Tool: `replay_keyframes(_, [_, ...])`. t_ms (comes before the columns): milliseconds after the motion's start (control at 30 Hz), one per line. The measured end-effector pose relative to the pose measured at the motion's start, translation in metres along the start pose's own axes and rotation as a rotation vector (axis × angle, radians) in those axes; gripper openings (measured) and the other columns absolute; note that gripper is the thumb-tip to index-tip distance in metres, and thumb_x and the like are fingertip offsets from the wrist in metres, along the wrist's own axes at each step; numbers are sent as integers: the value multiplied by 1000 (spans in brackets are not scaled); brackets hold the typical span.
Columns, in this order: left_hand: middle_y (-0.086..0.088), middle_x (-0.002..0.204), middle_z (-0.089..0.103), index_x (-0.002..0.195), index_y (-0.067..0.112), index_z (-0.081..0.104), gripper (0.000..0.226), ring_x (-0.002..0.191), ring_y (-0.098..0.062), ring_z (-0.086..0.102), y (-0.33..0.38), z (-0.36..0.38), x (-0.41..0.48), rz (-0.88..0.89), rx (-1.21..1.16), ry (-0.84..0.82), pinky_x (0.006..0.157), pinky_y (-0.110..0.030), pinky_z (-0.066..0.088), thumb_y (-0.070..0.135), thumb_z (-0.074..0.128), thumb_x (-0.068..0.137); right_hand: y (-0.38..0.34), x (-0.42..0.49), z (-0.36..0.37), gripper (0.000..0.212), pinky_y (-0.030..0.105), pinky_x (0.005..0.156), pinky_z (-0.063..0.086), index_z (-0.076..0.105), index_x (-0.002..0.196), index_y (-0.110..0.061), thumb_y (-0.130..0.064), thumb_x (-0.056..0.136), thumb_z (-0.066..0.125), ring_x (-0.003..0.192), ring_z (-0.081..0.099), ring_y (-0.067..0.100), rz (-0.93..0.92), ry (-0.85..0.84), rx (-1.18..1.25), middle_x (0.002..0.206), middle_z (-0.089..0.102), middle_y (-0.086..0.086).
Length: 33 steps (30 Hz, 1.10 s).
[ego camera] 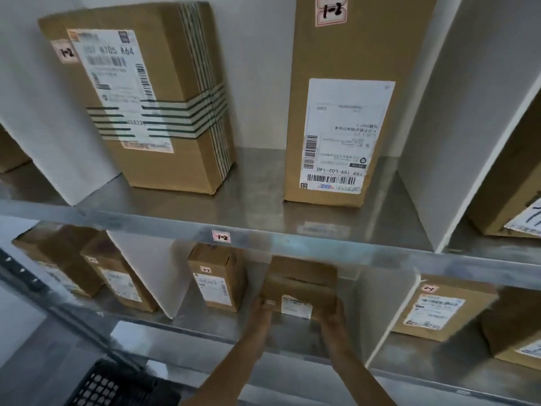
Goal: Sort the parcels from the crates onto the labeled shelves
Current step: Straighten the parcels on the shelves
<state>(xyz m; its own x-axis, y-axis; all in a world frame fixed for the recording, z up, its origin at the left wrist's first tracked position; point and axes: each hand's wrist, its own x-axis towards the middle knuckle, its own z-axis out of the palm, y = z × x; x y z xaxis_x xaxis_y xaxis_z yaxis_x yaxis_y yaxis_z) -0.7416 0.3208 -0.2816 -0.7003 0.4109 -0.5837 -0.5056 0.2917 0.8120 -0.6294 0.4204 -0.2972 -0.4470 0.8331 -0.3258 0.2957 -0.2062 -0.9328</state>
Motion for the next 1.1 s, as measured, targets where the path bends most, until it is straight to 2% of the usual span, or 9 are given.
replay_keyframes(67, [-5, 104, 64, 101, 20, 60, 13, 95, -20, 61, 3, -1, 5, -5, -14, -28, 81, -31, 50, 17, 49, 96, 2, 5, 1, 57, 23, 63, 47, 28, 145, -21, -19, 95, 55, 82, 57, 9, 7, -28, -8, 115, 53, 6])
replay_keyframes(167, [-6, 92, 65, 97, 15, 63, 13, 86, -21, 62, 5, -4, 7, -50, -52, -52, 77, -32, 50, 15, 49, 96, 5, 9, -4, 56, 39, 79, 51, 29, 144, -18, -18, 94, 55, 93, 58, 20, 35, -45, -24, 123, 53, 8])
replay_keyframes(400, [-14, 72, 53, 77, -1, 51, 22, 61, -26, 51, -6, -63, 14, -230, -303, 44, 60, -34, 44, 4, 43, 97, 0, -31, 6, 3, 11, 59, 37, 55, 94, -18, -16, 92, 57, 77, 54, 24, -249, 232, -84, 86, 57, 6])
replay_keyframes(500, [-11, 58, 45, 70, 1, 48, 27, 40, -20, 44, 6, -91, 21, -192, -272, 164, 48, -26, 37, 1, 41, 96, -4, -48, 27, 21, 7, 57, 36, 61, 109, -4, 5, 92, 51, 91, 55, 42, -253, 191, 43, 91, 58, 8])
replay_keyframes(600, [-20, 85, 52, 116, -1, 48, 23, 71, -33, 53, 23, -107, 29, -133, -153, 244, 64, -35, 47, 4, 39, 95, -9, -56, 53, 30, 9, 80, 37, 57, 121, 2, 6, 94, 45, 111, 54, 33, -177, 26, 37, 120, 56, 16])
replay_keyframes(700, [-20, 128, 49, 138, 8, 35, 46, 118, -38, 48, 34, -118, 39, -4, 21, 299, 98, -43, 45, 2, 42, 93, -27, -56, 82, 30, 4, 72, 40, 58, 122, -7, -1, 96, 45, 99, 54, 12, -153, -116, -35, 113, 59, 3])
replay_keyframes(800, [-15, 109, 52, 113, 10, 45, 25, 101, -25, 46, 46, -122, 39, 89, 79, 212, 89, -36, 45, -3, 48, 91, -46, -48, 116, 38, 10, 66, 40, 50, 129, -7, 5, 94, 43, 83, 50, 9, -111, -254, -61, 103, 56, 7])
replay_keyframes(900, [-17, 122, 50, 135, 6, 37, 51, 105, -30, 52, 50, -124, 40, 106, 64, 122, 96, -45, 45, -8, 49, 88, -62, -44, 146, 48, 14, 75, 45, 42, 130, -18, 9, 90, 46, 89, 57, 12, -89, -376, -66, 109, 57, 8])
replay_keyframes(1100, [-33, 130, 46, 133, -10, 36, 52, 121, -45, 46, 50, -124, 48, 202, -65, 11, 104, -50, 39, -23, 31, 83, -77, -38, 169, 47, 22, 80, 52, 44, 121, -17, 14, 86, 47, 113, 55, 26, -47, -321, -44, 116, 58, 10])
